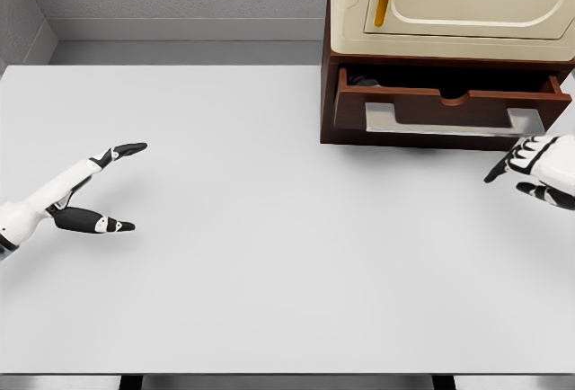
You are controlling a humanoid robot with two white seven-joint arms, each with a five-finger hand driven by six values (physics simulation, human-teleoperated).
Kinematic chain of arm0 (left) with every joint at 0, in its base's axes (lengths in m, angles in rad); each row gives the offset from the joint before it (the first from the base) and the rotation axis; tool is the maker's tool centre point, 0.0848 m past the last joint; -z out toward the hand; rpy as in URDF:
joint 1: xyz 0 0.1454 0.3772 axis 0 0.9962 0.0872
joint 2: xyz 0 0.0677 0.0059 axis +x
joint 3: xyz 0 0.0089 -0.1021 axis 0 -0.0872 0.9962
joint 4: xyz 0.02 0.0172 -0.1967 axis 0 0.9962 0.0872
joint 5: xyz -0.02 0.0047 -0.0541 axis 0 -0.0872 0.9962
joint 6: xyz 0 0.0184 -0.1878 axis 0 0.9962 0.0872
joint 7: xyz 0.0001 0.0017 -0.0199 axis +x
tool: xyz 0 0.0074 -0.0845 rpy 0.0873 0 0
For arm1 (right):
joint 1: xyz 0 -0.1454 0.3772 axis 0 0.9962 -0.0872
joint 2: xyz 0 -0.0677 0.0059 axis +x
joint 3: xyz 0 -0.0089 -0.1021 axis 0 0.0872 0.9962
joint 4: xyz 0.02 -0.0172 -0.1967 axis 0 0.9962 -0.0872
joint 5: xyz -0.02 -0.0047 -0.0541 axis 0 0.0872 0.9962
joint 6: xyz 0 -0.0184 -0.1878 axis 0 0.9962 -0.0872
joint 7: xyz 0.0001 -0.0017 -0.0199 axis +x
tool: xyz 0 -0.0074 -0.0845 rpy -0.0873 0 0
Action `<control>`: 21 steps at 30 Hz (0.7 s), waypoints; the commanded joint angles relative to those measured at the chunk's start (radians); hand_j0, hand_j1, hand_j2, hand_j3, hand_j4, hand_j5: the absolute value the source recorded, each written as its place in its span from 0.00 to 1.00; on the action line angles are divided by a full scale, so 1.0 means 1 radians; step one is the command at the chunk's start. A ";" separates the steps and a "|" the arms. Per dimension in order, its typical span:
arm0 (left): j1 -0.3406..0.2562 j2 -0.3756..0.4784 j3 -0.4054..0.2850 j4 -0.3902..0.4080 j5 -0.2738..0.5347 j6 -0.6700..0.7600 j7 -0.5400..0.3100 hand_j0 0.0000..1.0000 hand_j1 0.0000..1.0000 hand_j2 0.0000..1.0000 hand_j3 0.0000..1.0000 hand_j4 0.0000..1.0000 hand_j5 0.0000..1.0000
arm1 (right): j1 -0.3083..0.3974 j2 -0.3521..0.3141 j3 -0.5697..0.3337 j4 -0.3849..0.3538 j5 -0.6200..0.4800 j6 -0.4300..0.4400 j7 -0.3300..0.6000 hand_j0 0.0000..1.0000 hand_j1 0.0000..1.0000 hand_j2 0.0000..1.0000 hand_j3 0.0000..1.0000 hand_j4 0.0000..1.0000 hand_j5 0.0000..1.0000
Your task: Put the switch into the drawer with left arm, and close the drawer with right arm
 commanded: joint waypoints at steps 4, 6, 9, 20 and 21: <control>0.000 0.001 0.001 -0.001 0.008 0.002 0.000 1.00 1.00 1.00 1.00 1.00 1.00 | -0.006 0.027 0.013 -0.029 0.010 0.001 0.000 0.61 0.61 0.61 0.61 0.61 0.61; 0.000 0.001 0.001 -0.001 0.008 0.002 0.000 1.00 1.00 1.00 1.00 1.00 1.00 | -0.012 0.047 0.013 -0.027 0.027 0.001 0.000 0.61 0.61 0.61 0.61 0.61 0.61; 0.000 0.001 0.001 -0.001 0.008 0.002 0.000 1.00 1.00 1.00 1.00 1.00 1.00 | -0.012 0.067 0.013 -0.026 0.034 0.001 0.000 0.61 0.61 0.61 0.61 0.61 0.61; 0.000 0.001 0.001 -0.001 0.008 0.002 0.000 1.00 1.00 1.00 1.00 1.00 1.00 | -0.138 0.130 0.100 0.066 0.053 0.001 0.001 0.62 0.62 0.62 0.62 0.62 0.62; 0.000 0.001 0.001 -0.001 0.008 0.002 0.000 1.00 1.00 1.00 1.00 1.00 1.00 | -0.143 0.130 0.103 0.068 0.056 0.001 0.001 0.62 0.62 0.62 0.62 0.62 0.62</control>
